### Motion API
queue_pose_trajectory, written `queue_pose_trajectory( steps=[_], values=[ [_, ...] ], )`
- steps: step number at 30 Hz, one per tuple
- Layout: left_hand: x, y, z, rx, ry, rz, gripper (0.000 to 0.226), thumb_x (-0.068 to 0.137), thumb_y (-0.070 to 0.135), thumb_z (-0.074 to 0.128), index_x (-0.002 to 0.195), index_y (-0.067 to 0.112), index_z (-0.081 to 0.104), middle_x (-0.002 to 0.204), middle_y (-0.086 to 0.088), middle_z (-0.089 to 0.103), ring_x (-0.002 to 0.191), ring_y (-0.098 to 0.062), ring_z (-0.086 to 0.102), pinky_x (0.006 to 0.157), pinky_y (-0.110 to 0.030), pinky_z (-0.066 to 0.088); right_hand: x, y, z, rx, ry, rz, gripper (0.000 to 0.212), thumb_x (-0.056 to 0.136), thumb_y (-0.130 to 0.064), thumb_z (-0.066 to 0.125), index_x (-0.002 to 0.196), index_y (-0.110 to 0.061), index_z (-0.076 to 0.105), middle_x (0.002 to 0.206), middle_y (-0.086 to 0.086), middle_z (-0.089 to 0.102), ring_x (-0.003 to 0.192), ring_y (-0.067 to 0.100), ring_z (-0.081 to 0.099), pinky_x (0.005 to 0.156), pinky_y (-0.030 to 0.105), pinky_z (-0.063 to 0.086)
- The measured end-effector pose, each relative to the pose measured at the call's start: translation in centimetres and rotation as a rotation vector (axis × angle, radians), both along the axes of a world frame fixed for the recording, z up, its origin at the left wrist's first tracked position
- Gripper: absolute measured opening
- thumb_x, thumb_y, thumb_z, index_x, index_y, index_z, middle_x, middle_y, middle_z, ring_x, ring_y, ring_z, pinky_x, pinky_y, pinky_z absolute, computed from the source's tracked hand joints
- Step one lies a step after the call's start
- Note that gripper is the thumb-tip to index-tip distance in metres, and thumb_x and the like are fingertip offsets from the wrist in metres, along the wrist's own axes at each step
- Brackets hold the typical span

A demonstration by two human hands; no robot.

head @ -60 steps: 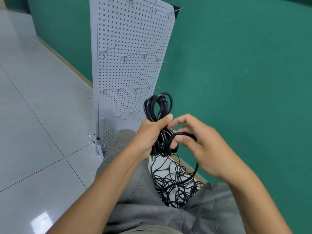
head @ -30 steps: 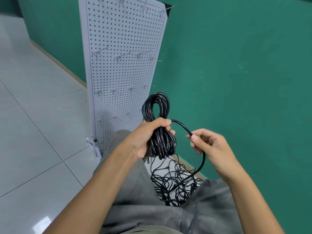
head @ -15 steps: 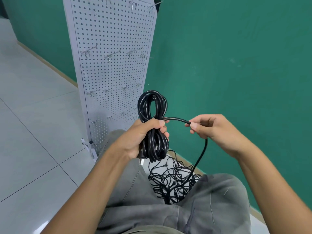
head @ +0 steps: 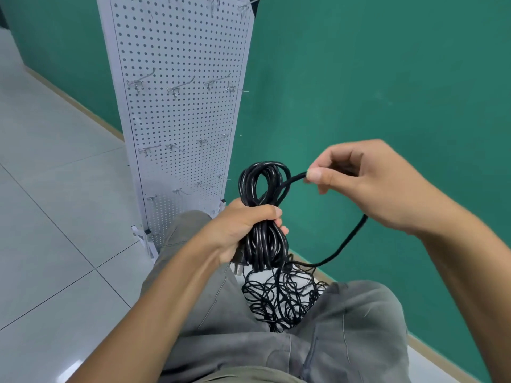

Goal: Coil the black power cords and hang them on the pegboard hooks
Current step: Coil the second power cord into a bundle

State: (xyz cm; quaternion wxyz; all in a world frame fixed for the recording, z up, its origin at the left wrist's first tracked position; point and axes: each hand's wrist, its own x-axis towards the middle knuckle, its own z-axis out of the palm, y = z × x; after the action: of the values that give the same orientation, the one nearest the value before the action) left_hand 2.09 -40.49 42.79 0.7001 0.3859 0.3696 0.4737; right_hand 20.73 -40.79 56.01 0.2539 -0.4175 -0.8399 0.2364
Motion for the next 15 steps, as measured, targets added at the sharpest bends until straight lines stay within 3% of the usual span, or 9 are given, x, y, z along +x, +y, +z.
queue_pose_trajectory(
  steps=[2,6,8,11,13,15],
  values=[
    [0.8,-0.3,0.1,-0.036,-0.033,0.01,0.036,0.094,-0.003,0.062,0.062,0.012,0.069,0.067,-0.01,0.062,0.065,-0.024,0.069,0.061,-0.032,0.056,-1.4,-0.8,0.2,0.049,-0.041,0.018,0.021,0.094,-0.033,0.068,0.079,-0.018,0.07,0.069,-0.009,0.068,0.062,0.003,0.054,0.062,0.02,0.044],
    [1.5,-0.6,0.2,-0.039,0.003,0.024,0.024,0.094,0.001,0.064,0.073,0.011,0.064,0.069,-0.011,0.064,0.068,-0.026,0.071,0.071,-0.037,0.056,-3.3,-1.1,0.0,0.098,-0.071,0.043,0.025,0.099,-0.036,0.062,0.078,-0.024,0.065,0.071,-0.006,0.063,0.067,0.013,0.054,0.068,0.031,0.046],
    [1.5,-0.7,0.2,-0.01,0.013,-0.018,0.026,0.094,0.0,0.064,0.071,0.011,0.065,0.07,-0.011,0.064,0.066,-0.025,0.07,0.072,-0.038,0.056,-3.8,-0.5,-0.5,0.153,-0.038,0.003,0.022,0.1,-0.034,0.063,0.078,-0.03,0.065,0.081,-0.004,0.06,0.074,0.01,0.054,0.073,0.026,0.044],
    [1.5,-1.3,0.6,0.032,-0.011,-0.109,0.023,0.096,0.001,0.062,0.074,0.008,0.063,0.071,-0.01,0.062,0.068,-0.023,0.069,0.063,-0.032,0.057,-4.3,0.4,-1.3,0.167,0.049,-0.077,0.021,0.101,-0.031,0.061,0.081,-0.034,0.065,0.099,-0.008,0.056,0.1,0.007,0.055,0.089,0.016,0.04],
    [1.6,-1.6,0.8,0.059,-0.055,-0.132,0.024,0.098,0.004,0.06,0.074,0.01,0.062,0.072,-0.008,0.062,0.07,-0.024,0.069,0.064,-0.032,0.058,-4.2,1.0,-1.9,0.125,0.114,-0.099,0.021,0.104,-0.029,0.055,0.086,-0.025,0.066,0.108,-0.006,0.061,0.109,0.006,0.056,0.094,0.014,0.04],
    [1.5,-1.6,0.9,0.061,-0.104,-0.136,0.027,0.098,0.006,0.061,0.072,0.012,0.064,0.072,-0.008,0.061,0.072,-0.023,0.068,0.066,-0.033,0.058,-4.1,1.3,-2.5,0.031,0.244,-0.123,0.027,0.107,-0.03,0.049,0.098,-0.013,0.068,0.106,-0.003,0.068,0.102,0.006,0.061,0.091,0.017,0.045]
  ],
)
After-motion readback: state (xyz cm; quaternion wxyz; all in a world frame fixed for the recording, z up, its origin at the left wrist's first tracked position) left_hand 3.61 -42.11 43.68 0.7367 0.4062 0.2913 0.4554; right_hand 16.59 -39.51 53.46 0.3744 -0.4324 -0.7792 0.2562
